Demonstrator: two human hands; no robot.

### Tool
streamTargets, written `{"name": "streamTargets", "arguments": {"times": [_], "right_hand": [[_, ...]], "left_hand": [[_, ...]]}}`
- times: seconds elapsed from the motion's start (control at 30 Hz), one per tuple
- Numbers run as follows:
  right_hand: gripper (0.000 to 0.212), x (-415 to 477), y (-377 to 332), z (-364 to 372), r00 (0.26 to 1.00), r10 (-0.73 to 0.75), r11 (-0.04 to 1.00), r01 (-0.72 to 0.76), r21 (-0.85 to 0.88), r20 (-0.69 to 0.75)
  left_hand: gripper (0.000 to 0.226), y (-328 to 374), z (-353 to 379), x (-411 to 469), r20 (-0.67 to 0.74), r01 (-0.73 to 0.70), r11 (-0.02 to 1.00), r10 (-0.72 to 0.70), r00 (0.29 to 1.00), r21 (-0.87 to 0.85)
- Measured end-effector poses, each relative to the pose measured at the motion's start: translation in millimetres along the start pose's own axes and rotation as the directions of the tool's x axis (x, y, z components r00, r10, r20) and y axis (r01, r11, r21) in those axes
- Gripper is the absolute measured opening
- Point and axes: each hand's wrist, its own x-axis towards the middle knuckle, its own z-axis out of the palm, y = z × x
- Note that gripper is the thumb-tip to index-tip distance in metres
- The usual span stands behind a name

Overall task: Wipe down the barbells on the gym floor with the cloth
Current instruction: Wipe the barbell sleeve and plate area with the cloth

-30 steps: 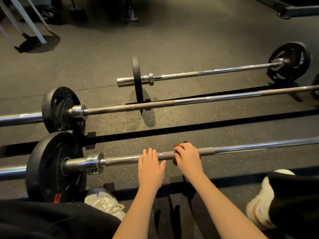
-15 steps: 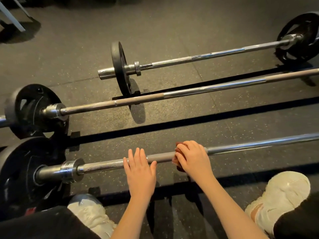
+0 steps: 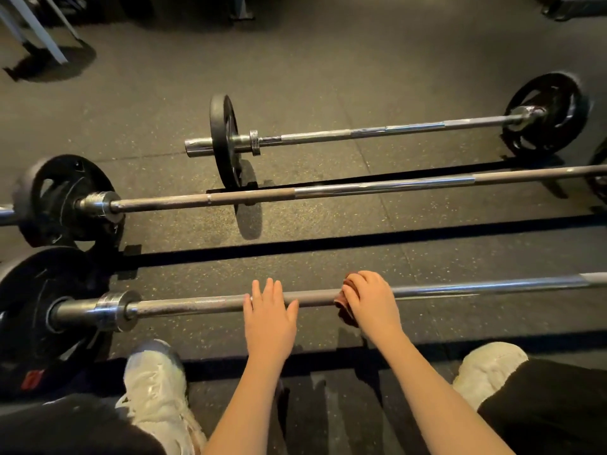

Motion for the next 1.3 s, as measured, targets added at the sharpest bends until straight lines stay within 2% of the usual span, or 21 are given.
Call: {"name": "streamTargets", "arguments": {"times": [0.1, 0.17, 0.23, 0.27, 0.33, 0.4, 0.47, 0.5, 0.53, 0.6, 0.67, 0.73, 0.8, 0.9, 0.93, 1.0, 1.07, 1.13, 1.17, 1.23, 1.3], "right_hand": [[0.028, -14, -10, 5, 0.986, 0.127, 0.992, -0.126, 0.013, -0.113], [0.019, -24, -23, 14, 0.994, 0.031, 0.998, -0.035, -0.043, -0.104], [0.025, -21, -13, 6, 0.989, -0.144, 0.988, 0.142, -0.063, -0.027], [0.030, -15, 1, -5, 0.986, -0.167, 0.983, 0.167, -0.079, 0.000], [0.034, -8, 30, -24, 0.996, -0.092, 0.987, 0.090, -0.133, -0.010], [0.029, -11, 48, -34, 0.994, 0.072, 0.992, -0.080, -0.099, -0.084], [0.033, -17, 39, -28, 0.966, 0.201, 0.977, -0.211, -0.044, -0.160], [0.037, -20, 27, -20, 0.963, 0.208, 0.975, -0.218, -0.043, -0.174], [0.040, -22, 18, -13, 0.971, 0.172, 0.982, -0.183, -0.051, -0.165], [0.037, -22, 16, -8, 0.996, -0.007, 0.998, 0.002, -0.061, -0.088], [0.030, -11, 40, -23, 0.993, -0.115, 0.991, 0.112, -0.070, -0.037], [0.030, -4, 73, -41, 0.997, -0.040, 0.996, 0.034, -0.087, -0.073], [0.032, -9, 92, -48, 0.976, 0.142, 0.988, -0.149, -0.034, -0.165], [0.029, -26, 62, -26, 0.910, 0.320, 0.944, -0.331, 0.000, -0.263], [0.032, -26, 49, -18, 0.918, 0.301, 0.949, -0.314, -0.011, -0.257], [0.038, -23, 38, -11, 0.971, 0.150, 0.987, -0.157, -0.022, -0.186], [0.032, -16, 52, -20, 0.994, -0.040, 0.999, 0.036, -0.039, -0.099], [0.026, -7, 78, -37, 0.990, -0.125, 0.990, 0.121, -0.072, -0.060], [0.027, -5, 91, -46, 0.993, -0.092, 0.993, 0.087, -0.080, -0.067], [0.029, -10, 106, -54, 0.987, 0.098, 0.994, -0.102, -0.027, -0.127], [0.026, -19, 92, -46, 0.934, 0.306, 0.951, -0.310, 0.008, -0.185]], "left_hand": [[0.063, 28, 4, -7, -0.005, -0.067, 0.997, 0.066, 0.998, -0.030], [0.063, 41, 7, -8, -0.065, -0.109, 0.994, 0.107, 0.992, -0.013], [0.062, 50, 7, -6, 0.009, -0.142, 0.990, 0.141, 0.990, 0.009], [0.061, 53, 8, -4, 0.041, -0.151, 0.989, 0.150, 0.988, 0.007], [0.060, 56, 6, -2, 0.042, -0.159, 0.987, 0.158, 0.986, 0.002], [0.060, 57, 6, -4, 0.024, -0.170, 0.985, 0.169, 0.985, 0.012], [0.060, 58, 7, -6, 0.017, -0.156, 0.987, 0.156, 0.988, 0.032], [0.060, 60, 8, -5, 0.004, -0.144, 0.989, 0.144, 0.990, 0.035], [0.060, 64, 10, -5, -0.003, -0.137, 0.990, 0.137, 0.991, 0.030], [0.060, 74, 12, -3, 0.007, -0.154, 0.988, 0.154, 0.988, 0.016], [0.059, 84, 13, 1, 0.015, -0.194, 0.981, 0.194, 0.981, 0.008], [0.058, 93, 15, 6, 0.008, -0.205, 0.979, 0.205, 0.979, -0.002], [0.058, 97, 20, 7, -0.012, -0.177, 0.984, 0.177, 0.984, -0.008], [0.057, 100, 32, 6, -0.065, -0.151, 0.988, 0.153, 0.986, 0.025], [0.055, 101, 35, 6, -0.084, -0.147, 0.989, 0.148, 0.985, 0.023], [0.052, 101, 43, 8, -0.125, -0.156, 0.987, 0.159, 0.979, 0.033], [0.048, 101, 46, 10, -0.154, -0.156, 0.986, 0.163, 0.975, 0.055], [0.047, 102, 45, 11, -0.165, -0.153, 0.986, 0.162, 0.973, 0.063], [0.047, 103, 43, 11, -0.142, -0.148, 0.987, 0.154, 0.978, 0.058], [0.051, 103, 41, 11, -0.099, -0.132, 0.990, 0.137, 0.986, 0.057], [0.052, 103, 41, 10, -0.087, -0.127, 0.990, 0.132, 0.987, 0.056]]}}
